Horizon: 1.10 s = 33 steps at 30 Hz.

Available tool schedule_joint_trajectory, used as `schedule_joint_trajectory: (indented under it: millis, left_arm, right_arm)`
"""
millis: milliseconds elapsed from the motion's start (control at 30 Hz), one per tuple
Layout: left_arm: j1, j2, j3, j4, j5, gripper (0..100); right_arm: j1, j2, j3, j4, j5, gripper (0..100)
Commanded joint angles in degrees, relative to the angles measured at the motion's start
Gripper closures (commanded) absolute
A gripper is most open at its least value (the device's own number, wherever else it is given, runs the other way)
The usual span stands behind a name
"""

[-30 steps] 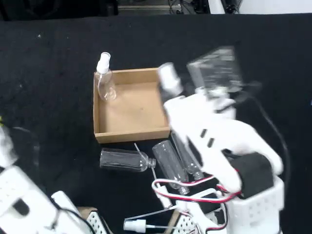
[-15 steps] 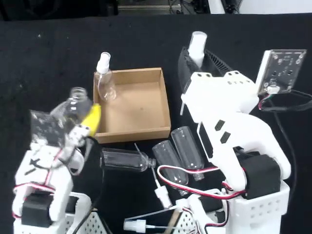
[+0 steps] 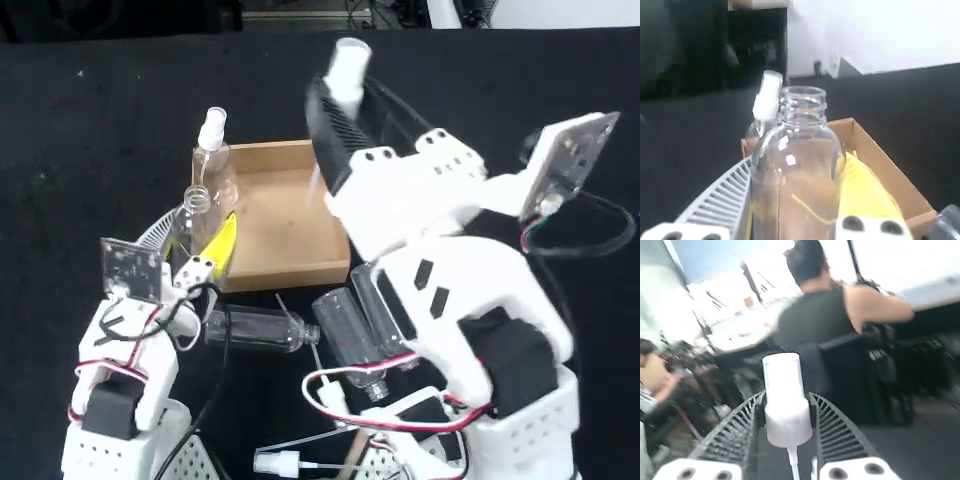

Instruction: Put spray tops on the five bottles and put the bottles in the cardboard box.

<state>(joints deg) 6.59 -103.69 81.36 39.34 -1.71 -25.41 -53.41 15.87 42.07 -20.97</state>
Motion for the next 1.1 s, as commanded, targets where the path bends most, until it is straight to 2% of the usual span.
schedule_joint_trajectory:
  millis: [0,133,233,400,467,633,833,1067]
  left_arm:
    - [0.7,-0.9,1.3,-4.8,10.4,90]
    - [0.7,-0.9,1.9,-6.7,10.1,90]
    - [1.8,-0.9,2.0,-6.6,9.2,90]
    - [11.2,-0.9,5.8,-7.1,6.6,89]
    - [13.0,-0.9,7.8,-9.3,5.3,89]
    - [11.7,-0.9,11.4,-17.6,5.8,90]
    - [11.7,-0.9,11.6,-17.6,6.0,90]
    - [12.1,-0.9,12.4,-18.1,13.5,90]
  right_arm:
    - [-2.3,-0.8,4.3,-11.9,-0.5,97.6]
    - [-2.3,-1.1,10.8,-22.6,-0.6,97.6]
    - [-2.4,-1.2,12.5,-26.5,-1.1,97.6]
    - [-2.4,-1.2,12.5,-26.5,-1.1,97.6]
    - [-2.4,-0.8,12.6,-26.5,-0.7,97.6]
    - [-2.5,-0.8,15.1,-26.8,-0.7,97.6]
    - [-6.5,-0.8,15.5,-26.9,-0.6,97.6]
    - [-7.9,-0.7,15.7,-26.5,-0.6,97.6]
